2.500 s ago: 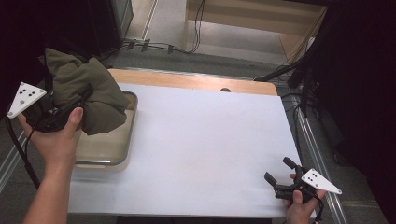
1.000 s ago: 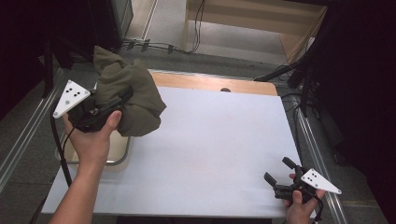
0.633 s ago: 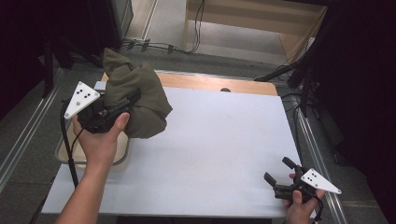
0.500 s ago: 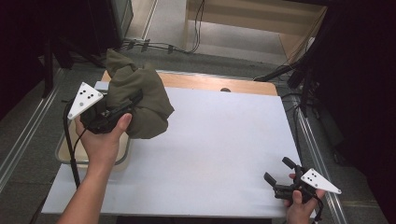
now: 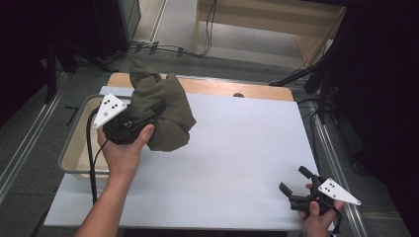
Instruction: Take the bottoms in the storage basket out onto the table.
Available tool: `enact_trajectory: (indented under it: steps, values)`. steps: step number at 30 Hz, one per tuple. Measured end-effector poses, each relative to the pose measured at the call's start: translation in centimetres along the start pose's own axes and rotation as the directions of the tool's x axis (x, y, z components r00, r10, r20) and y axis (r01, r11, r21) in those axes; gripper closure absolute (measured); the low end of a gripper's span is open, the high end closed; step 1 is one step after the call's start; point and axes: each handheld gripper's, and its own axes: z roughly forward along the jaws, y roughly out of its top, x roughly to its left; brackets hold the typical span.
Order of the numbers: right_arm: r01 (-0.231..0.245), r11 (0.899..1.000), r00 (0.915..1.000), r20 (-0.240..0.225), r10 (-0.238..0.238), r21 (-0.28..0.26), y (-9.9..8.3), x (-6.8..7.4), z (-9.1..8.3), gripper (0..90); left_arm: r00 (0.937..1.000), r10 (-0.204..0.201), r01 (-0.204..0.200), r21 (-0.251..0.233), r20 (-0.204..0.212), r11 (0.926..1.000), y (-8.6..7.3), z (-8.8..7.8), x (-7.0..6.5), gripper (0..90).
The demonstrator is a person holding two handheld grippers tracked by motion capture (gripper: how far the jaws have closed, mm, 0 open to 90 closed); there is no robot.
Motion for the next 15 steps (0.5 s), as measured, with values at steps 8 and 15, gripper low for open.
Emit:
enact_trajectory:
  steps: [8,15]
  values:
    - [0.002,1.0,1.0,0.0,-0.002,0.001,0.0,0.0,0.0,0.0,0.9997,-0.014,0.014,0.008,0.022,0.9999,-0.6,0.9,-0.8,49.3]
    - [0.004,1.0,1.0,0.0,-0.004,0.0,0.0,0.0,0.0,0.0,0.998,-0.035,0.033,0.024,0.053,0.9992,-1.5,2.0,-1.8,49.2]
